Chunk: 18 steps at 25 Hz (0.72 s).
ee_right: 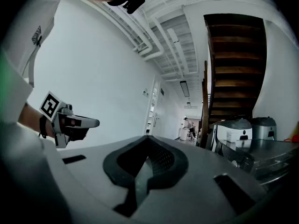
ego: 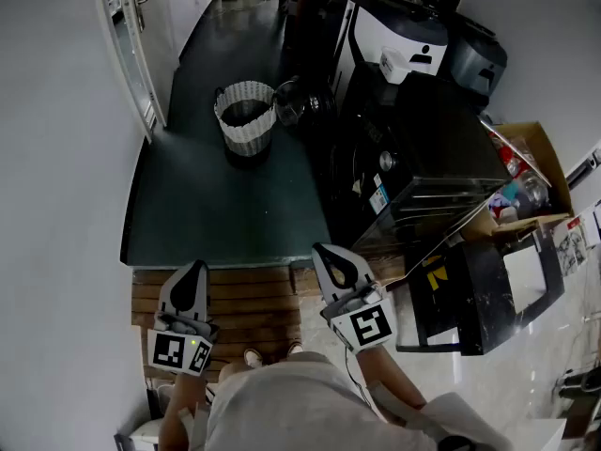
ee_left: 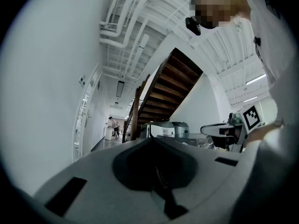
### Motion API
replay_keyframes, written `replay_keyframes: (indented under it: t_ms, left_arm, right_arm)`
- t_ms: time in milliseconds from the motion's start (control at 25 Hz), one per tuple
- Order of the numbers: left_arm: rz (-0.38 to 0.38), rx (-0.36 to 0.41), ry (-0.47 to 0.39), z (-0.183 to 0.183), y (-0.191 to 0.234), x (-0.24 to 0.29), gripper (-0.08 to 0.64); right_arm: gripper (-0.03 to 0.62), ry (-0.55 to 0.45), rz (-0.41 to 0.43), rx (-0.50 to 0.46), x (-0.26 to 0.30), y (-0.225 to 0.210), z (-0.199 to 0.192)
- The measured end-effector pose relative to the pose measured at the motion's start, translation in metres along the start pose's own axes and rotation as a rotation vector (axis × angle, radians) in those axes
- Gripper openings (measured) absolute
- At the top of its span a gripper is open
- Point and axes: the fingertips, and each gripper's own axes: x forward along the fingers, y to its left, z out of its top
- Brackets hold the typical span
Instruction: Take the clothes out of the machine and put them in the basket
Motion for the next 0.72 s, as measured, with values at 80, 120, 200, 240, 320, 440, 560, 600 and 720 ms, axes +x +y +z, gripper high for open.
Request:
replay_keyframes:
  t_ms: [80, 120, 200, 240, 320, 440, 560, 600, 720]
  left_arm:
    - [0.000, -0.008, 0.003, -0.002, -0.001, -0.002, 0.012]
    - [0.000, -0.012, 0.004, -0.004, -0.002, -0.003, 0.012]
    - [0.000, -0.022, 0.008, -0.008, -0.004, -0.005, 0.012]
    - [0.001, -0.027, 0.011, -0.010, -0.006, -0.007, 0.012]
    - [0.002, -0.035, 0.019, -0.014, -0.008, -0.010, 0.012]
    - [0.004, -0.057, 0.007, -0.017, -0.008, -0.015, 0.012]
    - [0.015, -0.083, -0.027, -0.014, -0.006, -0.019, 0.061]
    - [0.027, -0.087, -0.035, -0.014, -0.003, -0.021, 0.135]
    - [0.093, -0.083, -0.044, -0.014, 0.011, -0.026, 0.281]
  right_arm:
    - [0.014, 0.005, 0.003, 0.004, -0.001, 0.002, -0.001]
    - [0.014, 0.007, 0.006, 0.006, -0.002, 0.003, -0.002]
    - [0.014, 0.010, 0.011, 0.010, -0.004, 0.005, -0.005]
    - [0.014, 0.013, 0.013, 0.013, -0.006, 0.006, -0.007]
    - [0.014, 0.021, 0.018, 0.025, -0.008, 0.009, -0.011]
    - [0.014, 0.008, 0.043, 0.061, -0.008, 0.014, -0.010]
    - [0.015, -0.015, 0.072, 0.101, -0.009, 0.018, -0.008]
    - [0.014, -0.012, 0.078, 0.103, -0.009, 0.020, -0.009]
    - [0.014, 0.005, 0.091, 0.092, -0.005, 0.026, -0.013]
